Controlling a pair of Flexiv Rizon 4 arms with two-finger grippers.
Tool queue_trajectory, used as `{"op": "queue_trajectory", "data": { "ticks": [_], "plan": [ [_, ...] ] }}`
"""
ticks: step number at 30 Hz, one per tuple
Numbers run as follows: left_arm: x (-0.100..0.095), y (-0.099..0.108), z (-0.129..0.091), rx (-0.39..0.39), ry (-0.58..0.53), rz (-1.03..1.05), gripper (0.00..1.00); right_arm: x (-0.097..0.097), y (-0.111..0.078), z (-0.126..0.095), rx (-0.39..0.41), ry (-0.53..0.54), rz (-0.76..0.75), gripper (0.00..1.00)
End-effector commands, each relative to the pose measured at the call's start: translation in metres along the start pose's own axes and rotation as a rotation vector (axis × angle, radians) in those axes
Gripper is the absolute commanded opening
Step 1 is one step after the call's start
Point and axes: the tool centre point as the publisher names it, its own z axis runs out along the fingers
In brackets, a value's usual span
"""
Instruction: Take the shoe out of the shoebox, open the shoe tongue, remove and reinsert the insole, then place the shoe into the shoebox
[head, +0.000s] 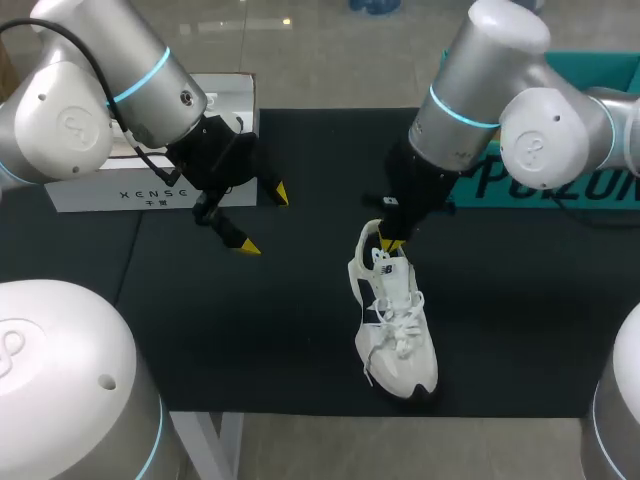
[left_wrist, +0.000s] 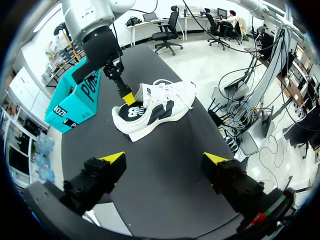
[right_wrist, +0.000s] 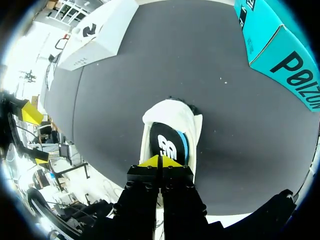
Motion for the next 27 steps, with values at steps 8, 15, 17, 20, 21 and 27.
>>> {"op": "queue_trajectory", "data": {
  "ticks": [8,15,17,20,21,27],
  "plan": [
    [0.0,0.0,0.001,-0.004,0.001,0.0,1.0,0.002,0.004,0.037,0.032,-0.019,0.007,0.0],
    [0.0,0.0,0.001,-0.004,0.001,0.0,1.0,0.0,0.002,0.053,0.048,-0.001,0.018,0.0],
    [0.0,0.0,0.001,-0.004,0.001,0.0,1.0,-0.002,0.0,0.054,0.047,-0.001,0.021,0.0],
    [0.0,0.0,0.001,-0.004,0.001,0.0,1.0,-0.005,-0.004,0.044,0.034,-0.014,0.034,0.0],
    [0.0,0.0,0.001,-0.004,0.001,0.0,1.0,-0.006,-0.006,0.038,0.026,-0.021,0.036,0.0],
    [0.0,0.0,0.001,-0.004,0.001,0.0,1.0,-0.012,-0.011,0.007,-0.02,-0.074,0.04,0.0]
  ]
}}
